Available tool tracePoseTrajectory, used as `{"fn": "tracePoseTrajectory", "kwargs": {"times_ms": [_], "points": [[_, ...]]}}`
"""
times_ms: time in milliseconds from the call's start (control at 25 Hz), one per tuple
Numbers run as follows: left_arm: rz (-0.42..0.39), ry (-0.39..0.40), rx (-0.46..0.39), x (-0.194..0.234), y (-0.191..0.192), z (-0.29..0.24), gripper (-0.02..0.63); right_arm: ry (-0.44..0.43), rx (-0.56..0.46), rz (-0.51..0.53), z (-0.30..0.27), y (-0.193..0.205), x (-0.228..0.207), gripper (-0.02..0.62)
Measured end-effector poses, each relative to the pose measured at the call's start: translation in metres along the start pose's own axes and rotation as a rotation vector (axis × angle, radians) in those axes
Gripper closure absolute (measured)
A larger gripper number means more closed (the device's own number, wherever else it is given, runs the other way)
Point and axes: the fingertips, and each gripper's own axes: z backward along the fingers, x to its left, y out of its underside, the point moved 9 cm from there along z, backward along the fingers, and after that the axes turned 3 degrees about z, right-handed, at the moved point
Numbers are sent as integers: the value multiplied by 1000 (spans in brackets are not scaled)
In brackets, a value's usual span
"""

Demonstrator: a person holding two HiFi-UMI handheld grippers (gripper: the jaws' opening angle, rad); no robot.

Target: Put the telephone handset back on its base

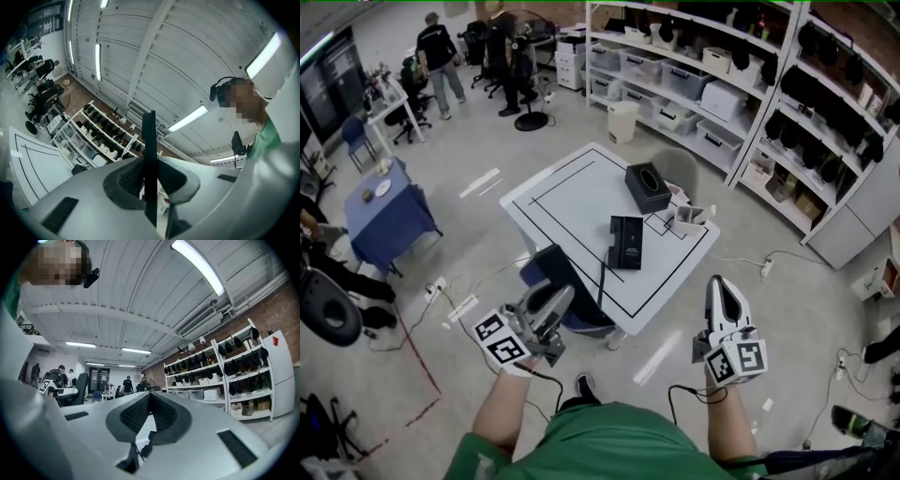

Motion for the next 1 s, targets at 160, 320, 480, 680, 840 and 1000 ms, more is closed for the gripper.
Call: {"fn": "tracePoseTrajectory", "kwargs": {"times_ms": [160,320,480,680,840,1000], "points": [[23,12,4,34,-12,-2,520,14,28,-4,-31,8,9,572],[58,14,33,64,-13,-2,520,21,70,-24,-58,24,19,572],[80,5,60,91,-11,-9,520,7,99,-42,-81,38,21,572],[101,-21,92,124,-2,-28,520,1,127,-68,-109,57,4,572],[100,-63,132,148,7,-50,520,-14,150,-110,-135,72,-18,572],[96,-102,176,164,14,-73,520,-55,164,-136,-158,79,-42,572]]}}
